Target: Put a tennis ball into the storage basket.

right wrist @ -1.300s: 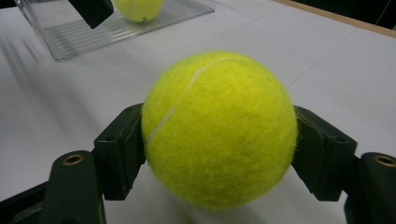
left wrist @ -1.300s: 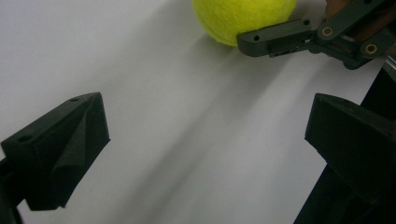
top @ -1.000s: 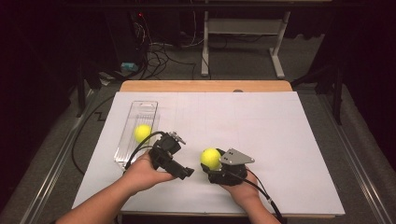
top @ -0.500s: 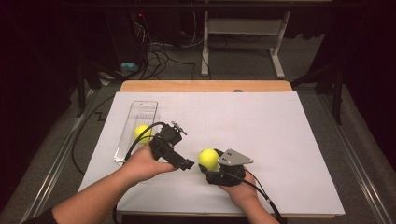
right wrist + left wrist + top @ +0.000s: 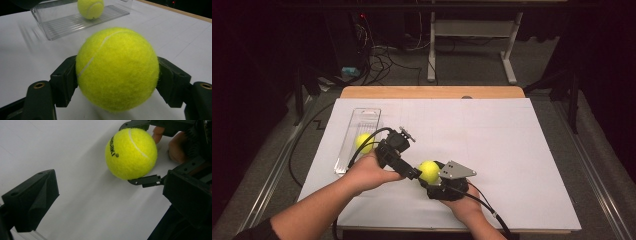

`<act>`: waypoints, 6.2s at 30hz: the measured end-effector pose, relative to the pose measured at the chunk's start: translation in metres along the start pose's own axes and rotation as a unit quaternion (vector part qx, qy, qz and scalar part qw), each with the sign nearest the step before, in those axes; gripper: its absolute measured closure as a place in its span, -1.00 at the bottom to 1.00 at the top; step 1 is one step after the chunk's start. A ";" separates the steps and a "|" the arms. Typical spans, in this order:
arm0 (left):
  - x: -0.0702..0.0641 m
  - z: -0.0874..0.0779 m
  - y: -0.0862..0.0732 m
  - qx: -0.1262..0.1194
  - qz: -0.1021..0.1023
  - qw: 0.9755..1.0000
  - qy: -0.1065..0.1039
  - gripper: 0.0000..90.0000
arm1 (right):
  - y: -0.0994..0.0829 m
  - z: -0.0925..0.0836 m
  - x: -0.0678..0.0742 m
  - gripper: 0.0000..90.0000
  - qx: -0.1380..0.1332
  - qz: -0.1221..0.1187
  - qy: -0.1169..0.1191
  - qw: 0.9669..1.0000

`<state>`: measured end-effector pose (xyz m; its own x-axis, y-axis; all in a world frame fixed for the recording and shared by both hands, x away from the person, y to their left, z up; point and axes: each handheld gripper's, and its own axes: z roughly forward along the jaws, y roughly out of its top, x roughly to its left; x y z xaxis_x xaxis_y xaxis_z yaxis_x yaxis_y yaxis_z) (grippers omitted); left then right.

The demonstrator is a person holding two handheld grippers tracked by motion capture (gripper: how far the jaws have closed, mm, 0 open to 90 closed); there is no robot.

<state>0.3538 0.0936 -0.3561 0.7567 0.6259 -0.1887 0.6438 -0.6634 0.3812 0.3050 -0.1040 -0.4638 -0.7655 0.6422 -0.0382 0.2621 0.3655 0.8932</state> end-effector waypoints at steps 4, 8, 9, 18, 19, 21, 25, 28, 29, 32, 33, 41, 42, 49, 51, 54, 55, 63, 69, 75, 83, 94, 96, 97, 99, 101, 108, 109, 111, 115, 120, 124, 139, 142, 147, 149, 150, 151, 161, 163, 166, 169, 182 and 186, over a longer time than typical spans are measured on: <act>0.000 0.002 0.001 0.004 0.003 1.000 0.000 -0.97 | 0.000 0.001 0.002 -0.40 0.000 0.001 0.003 1.000; -0.001 0.004 0.003 0.004 0.004 1.000 -0.002 -0.97 | 0.001 0.002 0.003 -0.40 -0.003 0.005 0.011 1.000; -0.002 0.004 0.004 0.006 0.004 1.000 -0.001 -0.97 | 0.001 0.002 0.004 -0.40 -0.005 0.006 0.012 1.000; -0.004 0.009 0.008 0.010 0.006 1.000 -0.005 -0.97 | 0.004 0.003 0.008 -0.40 -0.008 0.004 0.019 1.000; -0.005 0.010 0.008 0.012 0.007 1.000 -0.005 -0.97 | 0.004 0.003 0.008 -0.40 -0.010 0.004 0.020 1.000; -0.005 0.011 0.009 0.012 0.006 1.000 -0.006 -0.97 | 0.004 0.003 0.009 -0.40 -0.008 0.003 0.020 1.000; -0.005 0.013 0.010 0.014 0.004 1.000 -0.010 -0.96 | 0.005 0.003 0.010 -0.40 -0.011 0.001 0.022 1.000; -0.005 0.016 0.011 0.015 0.003 1.000 -0.013 -0.95 | 0.005 0.003 0.010 -0.40 -0.014 0.004 0.025 1.000; -0.005 0.017 0.012 0.016 0.003 1.000 -0.015 -0.95 | 0.006 0.003 0.010 -0.40 -0.015 0.004 0.025 1.000; -0.005 0.020 0.013 0.020 0.002 1.000 -0.020 -0.94 | 0.006 0.002 0.011 -0.40 -0.016 0.003 0.026 1.000; -0.005 0.021 0.013 0.020 0.002 1.000 -0.020 -0.94 | 0.006 0.002 0.011 -0.40 -0.018 0.003 0.025 1.000; -0.004 0.028 0.016 0.028 0.001 0.999 -0.032 -0.91 | 0.007 0.002 0.011 -0.40 -0.019 0.004 0.029 0.999; -0.004 0.029 0.016 0.030 0.002 0.999 -0.033 -0.91 | 0.007 0.002 0.012 -0.40 -0.019 0.003 0.029 0.999; -0.004 0.034 0.017 0.032 0.000 0.999 -0.042 -0.87 | 0.007 0.001 0.012 -0.40 -0.020 0.004 0.031 0.999; -0.004 0.035 0.017 0.032 -0.002 0.999 -0.044 -0.85 | 0.008 0.001 0.012 -0.40 -0.020 0.005 0.031 0.999; -0.004 0.037 0.017 0.033 -0.003 0.998 -0.047 -0.81 | 0.008 0.001 0.012 -0.40 -0.021 0.003 0.031 0.999; -0.004 0.038 0.017 0.033 -0.004 0.998 -0.050 -0.80 | 0.008 0.001 0.012 -0.40 -0.021 0.003 0.031 0.999; -0.003 0.043 0.016 0.038 -0.007 0.997 -0.069 -0.65 | 0.007 0.001 0.012 -0.40 -0.022 0.002 0.031 0.999; -0.003 0.045 0.016 0.038 -0.006 0.996 -0.079 -0.55 | 0.008 0.001 0.013 -0.40 -0.021 0.002 0.028 0.999; -0.003 0.046 0.016 0.046 -0.002 0.995 -0.084 -0.44 | 0.007 0.001 0.013 -0.40 -0.020 0.000 0.027 0.999; -0.002 0.046 0.016 0.051 0.003 0.996 -0.080 -0.42 | 0.007 0.002 0.013 -0.40 -0.019 -0.001 0.027 0.999; -0.005 0.046 0.016 0.041 -0.001 0.997 -0.070 -0.41 | 0.007 0.002 0.014 -0.41 -0.022 -0.008 0.020 1.000; -0.006 0.047 0.016 0.045 0.002 0.997 -0.066 -0.41 | 0.006 0.002 0.014 -0.41 -0.022 -0.012 0.018 1.000; -0.006 0.047 0.016 0.046 0.002 0.997 -0.065 -0.41 | 0.006 0.003 0.014 -0.42 -0.022 -0.012 0.018 1.000; -0.006 0.047 0.016 0.047 0.002 0.997 -0.064 -0.41 | 0.006 0.003 0.014 -0.42 -0.022 -0.013 0.018 1.000; -0.006 0.047 0.016 0.046 0.002 0.997 -0.064 -0.41 | 0.006 0.003 0.014 -0.42 -0.022 -0.013 0.017 1.000; -0.006 0.047 0.017 0.045 0.002 0.997 -0.065 -0.41 | 0.005 0.003 0.014 -0.43 -0.027 -0.016 0.018 0.999; -0.006 0.047 0.017 0.045 0.002 0.997 -0.065 -0.41 | 0.005 0.003 0.013 -0.43 -0.028 -0.016 0.018 0.999; -0.006 0.047 0.017 0.046 0.001 0.997 -0.065 -0.41 | 0.005 0.003 0.013 -0.43 -0.027 -0.018 0.018 0.999; -0.006 0.046 0.017 0.046 0.002 0.997 -0.065 -0.41 | 0.005 0.002 0.013 -0.44 -0.028 -0.016 0.020 0.999; -0.006 0.046 0.018 0.046 0.001 0.997 -0.064 -0.40 | 0.005 0.003 0.013 -0.47 -0.029 -0.014 0.021 0.999; -0.006 0.045 0.017 0.042 -0.002 0.997 -0.064 -0.41 | 0.004 0.003 0.011 -0.56 -0.024 -0.012 0.022 0.999; -0.003 0.041 0.016 0.045 -0.003 0.997 -0.056 -0.40 | 0.003 0.006 0.011 -0.94 -0.016 -0.006 0.026 1.000; -0.003 0.041 0.016 0.045 -0.003 0.998 -0.054 -0.40 | 0.003 0.005 0.011 -0.99 -0.015 -0.008 0.026 1.000; -0.001 0.040 0.016 0.046 -0.001 0.998 -0.053 -0.41 | 0.002 0.004 0.010 -1.00 -0.019 -0.007 0.026 0.999; -0.001 0.039 0.015 0.047 -0.002 0.998 -0.049 -0.41 | 0.002 0.003 0.009 -1.00 -0.019 -0.010 0.024 0.999; -0.001 0.038 0.015 0.047 -0.002 0.998 -0.048 -0.40 | 0.002 0.002 0.009 -1.00 -0.019 -0.007 0.025 0.999; 0.000 0.038 0.015 0.047 -0.002 0.998 -0.047 -0.41 | 0.001 0.002 0.009 -1.00 -0.020 -0.008 0.025 0.999; 0.007 0.032 0.011 0.041 -0.016 0.998 -0.034 -0.40 | -0.001 -0.008 0.002 -1.00 -0.022 -0.005 0.018 1.000; 0.009 0.030 0.011 0.043 -0.018 0.998 -0.033 -0.40 | -0.002 -0.010 0.001 -1.00 -0.022 -0.004 0.016 1.000; 0.012 0.028 0.010 0.047 -0.020 0.998 -0.027 -0.40 | -0.003 -0.015 -0.002 -1.00 -0.025 -0.002 0.010 1.000; 0.017 0.026 0.008 0.046 -0.025 0.998 -0.023 -0.40 | -0.004 -0.020 -0.006 -1.00 -0.027 -0.001 0.004 1.000; 0.033 0.012 -0.001 0.051 -0.041 0.998 -0.006 -0.40 | -0.015 -0.049 -0.037 -1.00 -0.036 0.019 -0.042 0.998; 0.037 0.008 -0.003 0.050 -0.045 0.998 -0.002 -0.40 | -0.020 -0.058 -0.045 -1.00 -0.036 0.024 -0.058 0.997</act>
<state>0.3807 0.1150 -0.3709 0.6957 0.6834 -0.2213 0.7171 -0.6424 0.2703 0.3000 -0.1794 -0.4545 -0.6786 0.7333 -0.0419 0.2509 0.2850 0.9251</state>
